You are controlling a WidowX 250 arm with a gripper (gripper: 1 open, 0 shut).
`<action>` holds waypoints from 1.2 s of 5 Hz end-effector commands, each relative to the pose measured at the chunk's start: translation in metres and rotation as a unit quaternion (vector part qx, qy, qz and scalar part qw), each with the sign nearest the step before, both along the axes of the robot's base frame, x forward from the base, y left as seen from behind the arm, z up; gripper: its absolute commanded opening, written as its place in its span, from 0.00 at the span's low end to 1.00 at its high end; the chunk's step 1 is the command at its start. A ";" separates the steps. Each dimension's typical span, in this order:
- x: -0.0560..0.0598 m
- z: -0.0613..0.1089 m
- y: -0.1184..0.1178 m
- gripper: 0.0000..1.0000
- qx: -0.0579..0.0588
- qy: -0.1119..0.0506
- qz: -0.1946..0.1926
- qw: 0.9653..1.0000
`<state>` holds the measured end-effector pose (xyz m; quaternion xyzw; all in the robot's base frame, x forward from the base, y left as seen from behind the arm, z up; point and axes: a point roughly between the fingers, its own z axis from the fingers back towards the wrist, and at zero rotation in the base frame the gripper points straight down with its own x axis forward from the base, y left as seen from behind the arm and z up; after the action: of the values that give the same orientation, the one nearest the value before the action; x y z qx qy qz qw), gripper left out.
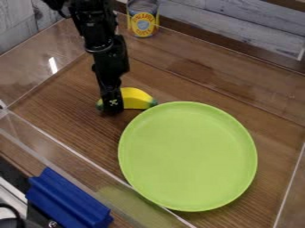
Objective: Put the banana in the green plate
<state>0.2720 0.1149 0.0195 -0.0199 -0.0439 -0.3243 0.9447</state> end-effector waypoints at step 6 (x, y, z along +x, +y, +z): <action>0.010 0.012 0.001 0.00 -0.009 -0.018 0.005 1.000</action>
<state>0.2777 0.1157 0.0195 -0.0368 -0.0510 -0.3143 0.9473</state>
